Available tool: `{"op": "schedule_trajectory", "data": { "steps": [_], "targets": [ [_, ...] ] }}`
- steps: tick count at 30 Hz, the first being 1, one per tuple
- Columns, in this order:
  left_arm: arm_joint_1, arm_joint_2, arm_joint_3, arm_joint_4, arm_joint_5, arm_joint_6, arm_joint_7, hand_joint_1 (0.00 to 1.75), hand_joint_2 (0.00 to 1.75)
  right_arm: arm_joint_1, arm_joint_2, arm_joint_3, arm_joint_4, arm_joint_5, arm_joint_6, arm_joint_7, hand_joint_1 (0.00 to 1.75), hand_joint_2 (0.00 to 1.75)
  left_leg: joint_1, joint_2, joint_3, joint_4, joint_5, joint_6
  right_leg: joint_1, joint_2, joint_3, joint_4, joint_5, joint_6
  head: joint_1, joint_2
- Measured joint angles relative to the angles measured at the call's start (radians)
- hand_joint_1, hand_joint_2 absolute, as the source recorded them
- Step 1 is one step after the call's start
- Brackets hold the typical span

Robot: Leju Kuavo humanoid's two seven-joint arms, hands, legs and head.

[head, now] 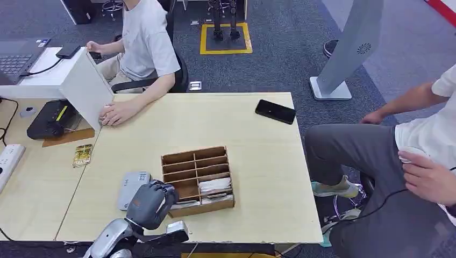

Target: Pass the card to the sensor for recognition and then transmit it.

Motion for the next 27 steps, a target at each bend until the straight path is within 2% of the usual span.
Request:
{"op": "schedule_trajectory", "data": {
  "steps": [5,7,10,17,23,27],
  "targets": [
    [0.006,0.0,0.002,0.0,0.006,0.018,0.0,0.0,1.75,0.0,0.001,-0.001,0.0,0.004,0.0,0.0,0.0,0.0,0.0,0.0,0.0,0.0,0.001,-0.001,0.0,0.0,0.0,0.0,0.0,0.0,0.0,0.0],
    [0.015,-0.005,0.016,-0.007,0.012,0.073,0.0,0.0,1.75,0.001,0.003,-0.002,0.0,0.008,-0.001,0.002,0.0,0.0,0.0,0.0,0.0,0.0,0.001,-0.001,0.0,0.0,0.0,0.0,0.0,0.0,0.0,0.0],
    [0.016,-0.01,0.049,-0.026,0.02,0.106,0.002,0.0,1.75,0.001,0.005,-0.003,0.0,0.008,-0.003,0.005,0.0,0.0,0.0,0.0,0.0,0.0,0.001,-0.001,0.0,0.0,0.0,0.0,0.0,0.0,0.0,0.0],
    [0.019,-0.005,0.131,-0.093,0.043,0.134,-0.006,0.0,1.75,0.006,0.008,-0.006,0.0,0.009,-0.014,0.008,0.0,0.0,0.0,0.0,0.0,0.0,0.001,-0.001,0.0,0.0,0.0,0.0,0.0,0.0,0.0,0.0],
    [0.004,0.028,0.223,-0.184,0.048,0.146,-0.01,0.0,1.75,0.014,0.009,-0.011,0.0,0.018,-0.017,0.009,0.0,0.0,0.0,0.0,0.0,0.0,0.001,-0.001,0.0,0.0,0.0,0.001,0.0,-0.001,0.0,0.0],
    [0.003,0.035,0.25,-0.214,0.047,0.146,-0.013,0.0,1.75,0.014,0.01,-0.012,0.0,0.018,-0.017,0.009,0.0,0.0,0.0,0.0,0.0,0.0,0.001,-0.001,0.0,0.0,0.0,0.001,0.0,-0.001,0.0,0.0]
  ]
}}
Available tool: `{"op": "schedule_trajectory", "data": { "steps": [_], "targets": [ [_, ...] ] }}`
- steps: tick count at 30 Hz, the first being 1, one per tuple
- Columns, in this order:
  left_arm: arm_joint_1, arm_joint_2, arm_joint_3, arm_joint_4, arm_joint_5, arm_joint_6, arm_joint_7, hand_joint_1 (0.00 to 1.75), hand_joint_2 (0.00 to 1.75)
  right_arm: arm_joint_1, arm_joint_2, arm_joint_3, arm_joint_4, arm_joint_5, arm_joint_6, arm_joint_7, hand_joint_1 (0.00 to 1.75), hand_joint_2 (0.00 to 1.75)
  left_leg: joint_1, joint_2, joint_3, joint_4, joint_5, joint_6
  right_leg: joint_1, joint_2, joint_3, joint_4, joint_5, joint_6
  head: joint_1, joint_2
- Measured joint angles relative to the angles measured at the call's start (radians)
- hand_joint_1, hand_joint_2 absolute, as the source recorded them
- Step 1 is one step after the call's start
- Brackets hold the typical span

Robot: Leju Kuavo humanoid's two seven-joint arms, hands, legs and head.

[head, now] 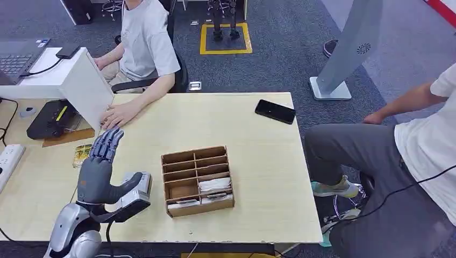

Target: Pass the card to the sensor for recognition and then transmit it.

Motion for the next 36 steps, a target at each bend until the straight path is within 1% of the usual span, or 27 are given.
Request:
{"op": "schedule_trajectory", "data": {
  "steps": [6,9,11,13,17,18,19,20,21,22,23,24,25,26,28,30,33,36],
  "targets": [
    [0.0,0.0,0.013,-0.013,-0.001,0.003,0.0,0.0,1.75,0.0,0.002,-0.002,0.0,0.0,0.0,0.0,0.0,0.0,0.0,0.0,0.0,0.0,0.0,0.0,0.0,0.0,0.0,0.0,0.0,0.0,0.0,0.0],
    [-0.004,0.006,0.021,-0.023,-0.009,0.036,-0.002,0.0,1.75,0.001,0.003,-0.007,0.0,0.002,0.0,0.0,0.0,0.0,0.0,0.0,0.0,0.0,0.0,0.0,0.0,0.0,0.0,0.0,0.0,0.0,0.0,0.0],
    [-0.019,0.017,0.044,-0.047,0.013,0.044,-0.003,0.0,1.75,0.004,0.005,-0.01,0.0,0.003,0.0,0.0,0.0,0.0,0.0,0.0,0.0,0.0,0.0,0.0,0.0,0.0,0.0,0.0,0.0,0.0,0.0,0.0],
    [-0.036,0.025,0.074,-0.069,0.027,0.032,-0.006,0.0,1.75,0.007,0.008,-0.013,0.0,0.006,-0.001,-0.002,0.0,0.0,0.0,0.0,0.0,0.0,0.0,0.0,0.0,0.0,0.0,0.0,0.0,0.0,0.0,0.0],
    [-0.045,0.027,0.123,-0.118,-0.01,0.014,-0.015,0.0,1.75,0.014,0.014,-0.016,0.0,0.013,0.0,-0.006,0.0,0.0,0.0,0.0,0.0,0.0,0.0,0.0,0.0,0.0,0.0,0.001,0.0,0.0,0.0,0.0],
    [-0.045,0.024,0.132,-0.135,-0.015,-0.001,-0.024,0.0,1.75,0.015,0.014,-0.017,0.0,0.015,0.0,-0.007,0.0,0.0,0.0,0.0,0.0,0.0,0.0,0.0,0.0,0.0,0.0,0.001,0.0,0.0,0.0,0.0],
    [-0.043,0.02,0.139,-0.161,0.016,-0.042,-0.049,0.0,1.75,0.017,0.015,-0.018,0.0,0.016,0.0,-0.007,0.0,0.0,0.0,0.0,0.0,0.0,0.0,0.0,0.0,0.0,0.0,0.001,0.0,0.0,0.0,0.0],
    [-0.037,0.019,0.137,-0.186,0.061,-0.138,-0.102,0.0,1.75,0.017,0.016,-0.022,0.0,0.02,0.0,-0.004,0.0,0.0,0.0,0.0,0.0,0.0,0.0,0.0,0.0,0.0,0.0,0.001,0.0,0.0,0.0,0.0],
    [-0.03,0.019,0.124,-0.207,0.088,-0.249,-0.151,0.0,1.75,0.018,0.016,-0.026,0.0,0.023,0.0,-0.003,0.0,0.0,0.0,0.0,0.0,0.0,0.0,0.0,0.0,0.0,0.0,0.0,0.0,0.0,0.0,0.0],
    [-0.024,0.019,0.104,-0.216,0.101,-0.316,-0.183,0.0,1.75,0.018,0.016,-0.028,0.0,0.028,0.0,-0.003,0.0,0.0,-0.001,0.0,0.0,0.0,0.0,0.0,-0.001,0.0,0.0,0.0,0.0,0.0,0.0,0.0],
    [-0.015,0.019,0.074,-0.215,0.132,-0.355,-0.211,0.0,1.75,0.017,0.016,-0.031,0.0,0.038,0.001,-0.009,0.0,0.0,-0.001,0.0,0.0,0.0,0.0,0.0,-0.001,0.0,-0.001,0.0,0.0,0.0,0.0,0.0],
    [-0.011,0.018,0.036,-0.212,0.171,-0.369,-0.236,0.0,1.75,0.015,0.017,-0.033,0.0,0.046,0.005,-0.013,0.0,0.0,0.0,0.0,0.0,0.0,0.0,0.0,0.0,0.0,-0.001,0.0,0.0,0.0,0.0,0.0],
    [-0.013,0.018,-0.008,-0.203,0.184,-0.364,-0.256,0.0,1.75,0.012,0.019,-0.034,0.0,0.055,0.009,-0.015,0.0,0.0,-0.001,0.0,0.0,0.0,0.0,0.0,-0.001,0.0,-0.001,0.0,0.0,0.0,0.0,0.0],
    [-0.015,0.018,-0.06,-0.188,0.157,-0.339,-0.26,0.0,1.75,0.008,0.02,-0.036,0.0,0.058,0.014,-0.018,0.0,0.0,-0.001,0.0,0.0,0.0,0.0,0.0,-0.001,0.0,-0.001,0.0,0.0,0.0,0.0,0.0],
    [-0.015,0.018,-0.147,-0.149,0.119,-0.283,-0.251,0.0,1.75,0.0,0.023,-0.04,-0.002,0.068,0.02,-0.019,0.0,0.0,-0.001,0.0,0.0,0.0,0.0,0.0,-0.001,0.0,-0.001,0.0,0.0,0.0,0.0,0.0],
    [-0.013,0.018,-0.214,-0.125,0.128,-0.253,-0.243,0.0,1.75,-0.003,0.025,-0.042,-0.004,0.075,0.021,-0.019,0.0,0.0,-0.001,0.0,0.0,0.0,0.0,0.0,-0.001,0.0,-0.001,0.0,0.0,0.0,0.0,0.0],
    [0.004,0.019,-0.28,-0.095,0.178,-0.249,-0.236,0.0,1.75,-0.002,0.025,-0.045,-0.005,0.084,0.02,-0.018,0.0,0.0,0.0,0.0,0.0,0.0,0.0,0.0,-0.001,0.0,-0.001,0.0,0.0,0.0,0.0,0.0],
    [0.025,0.03,-0.311,-0.076,0.231,-0.267,-0.241,0.0,1.75,-0.001,0.025,-0.052,-0.005,0.09,0.02,-0.018,0.0,0.0,0.0,0.0,0.0,0.0,0.0,0.0,0.0,0.001,-0.001,0.0,0.0,0.0,0.0,0.0]
  ]
}}
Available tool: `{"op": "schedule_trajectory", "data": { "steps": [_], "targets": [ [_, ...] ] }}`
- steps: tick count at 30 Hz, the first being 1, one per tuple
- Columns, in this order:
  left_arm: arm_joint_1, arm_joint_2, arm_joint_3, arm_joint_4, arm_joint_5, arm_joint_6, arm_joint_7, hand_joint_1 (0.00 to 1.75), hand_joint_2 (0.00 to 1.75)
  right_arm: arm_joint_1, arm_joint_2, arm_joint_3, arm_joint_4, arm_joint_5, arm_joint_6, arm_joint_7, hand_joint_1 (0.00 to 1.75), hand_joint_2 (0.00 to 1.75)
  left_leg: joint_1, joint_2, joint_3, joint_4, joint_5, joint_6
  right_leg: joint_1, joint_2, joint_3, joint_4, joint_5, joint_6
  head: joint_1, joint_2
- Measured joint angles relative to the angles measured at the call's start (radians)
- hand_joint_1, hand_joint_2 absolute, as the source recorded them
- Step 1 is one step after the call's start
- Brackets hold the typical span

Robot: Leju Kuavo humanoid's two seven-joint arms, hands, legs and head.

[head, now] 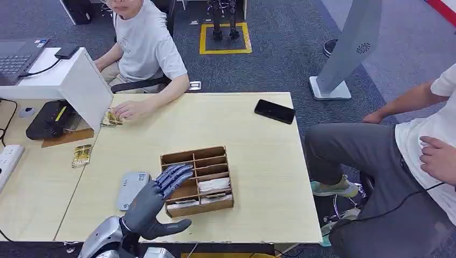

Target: Pass the card to the sensor for recognition and then transmit it.

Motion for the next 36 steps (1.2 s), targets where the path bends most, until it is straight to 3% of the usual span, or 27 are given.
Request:
{"op": "schedule_trajectory", "data": {
  "steps": [4,11,18,24,36],
  "targets": [
    [0.029,0.014,-0.023,0.023,-0.015,0.001,0.011,0.0,1.75,0.0,0.0,-0.01,0.0,0.006,0.001,-0.001,0.0,0.0,0.0,0.0,0.0,0.0,0.0,0.0,0.0,0.0,0.0,0.0,0.0,0.0,0.0,0.0],
    [0.035,0.007,-0.037,0.096,-0.273,0.128,0.163,0.0,1.75,-0.001,0.0,-0.016,-0.001,0.019,0.001,-0.003,0.0,0.0,0.0,0.0,0.0,0.0,0.0,0.0,0.0,0.0,0.0,0.0,0.0,0.0,0.0,0.0],
    [0.037,-0.018,-0.037,0.14,-0.286,0.143,0.172,0.0,1.75,-0.003,0.001,-0.022,-0.001,0.026,0.001,-0.003,0.0,0.0,0.0,0.0,0.0,0.0,0.0,0.0,0.0,-0.001,0.001,0.0,0.0,0.0,0.0,0.0],
    [0.039,-0.077,-0.018,0.163,-0.416,0.204,0.257,0.0,1.75,-0.003,0.003,-0.039,-0.001,0.038,0.001,-0.003,0.0,0.0,0.0,-0.001,0.0,0.0,0.0,0.0,0.0,-0.001,0.001,0.0,0.0,0.0,0.0,0.0],
    [0.052,-0.149,0.048,0.173,-0.461,0.213,0.264,0.0,1.75,-0.001,0.008,-0.06,-0.001,0.05,-0.001,-0.003,0.0,0.0,0.0,0.0,0.0,0.0,0.0,0.0,0.0,-0.001,0.001,0.0,0.0,0.0,0.0,0.0]
  ]
}}
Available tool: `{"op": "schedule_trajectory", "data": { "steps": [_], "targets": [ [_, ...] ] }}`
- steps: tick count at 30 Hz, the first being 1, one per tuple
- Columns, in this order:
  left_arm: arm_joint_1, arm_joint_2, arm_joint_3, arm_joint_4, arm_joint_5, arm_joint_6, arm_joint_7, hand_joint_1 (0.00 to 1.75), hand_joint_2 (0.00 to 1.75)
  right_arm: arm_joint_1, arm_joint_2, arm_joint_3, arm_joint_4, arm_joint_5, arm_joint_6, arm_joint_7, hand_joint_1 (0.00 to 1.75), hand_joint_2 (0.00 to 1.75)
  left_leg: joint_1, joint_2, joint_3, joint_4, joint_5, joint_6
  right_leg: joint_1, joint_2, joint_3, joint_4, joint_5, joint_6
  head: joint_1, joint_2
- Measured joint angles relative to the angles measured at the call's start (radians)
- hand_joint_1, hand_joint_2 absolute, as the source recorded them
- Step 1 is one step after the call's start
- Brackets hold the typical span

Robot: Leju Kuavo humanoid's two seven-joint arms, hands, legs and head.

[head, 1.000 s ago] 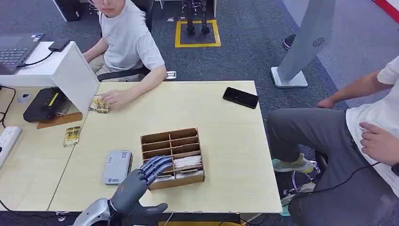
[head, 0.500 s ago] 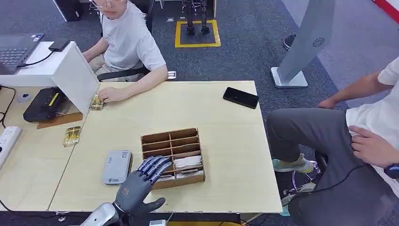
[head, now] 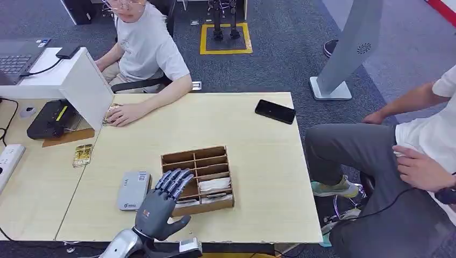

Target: Pass the card to the sensor for recognition and then transmit it.

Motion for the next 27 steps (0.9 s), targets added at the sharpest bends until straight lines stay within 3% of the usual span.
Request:
{"op": "schedule_trajectory", "data": {
  "steps": [17,27],
  "targets": [
    [0.001,-0.032,0.038,0.041,-0.012,-0.008,-0.008,0.0,1.75,0.0,0.003,-0.014,0.0,0.012,-0.001,0.0,0.0,0.0,0.0,0.0,0.0,0.0,0.0,0.0,0.0,0.0,0.0,0.0,0.0,0.0,0.0,0.0],
    [0.007,-0.021,0.05,0.059,0.082,-0.064,-0.061,0.0,1.75,0.0,0.003,-0.03,0.0,0.029,-0.001,-0.007,0.0,0.0,0.0,0.0,0.0,0.0,0.0,0.0,0.0,0.0,0.0,0.0,0.0,0.0,0.0,0.0]
  ]
}}
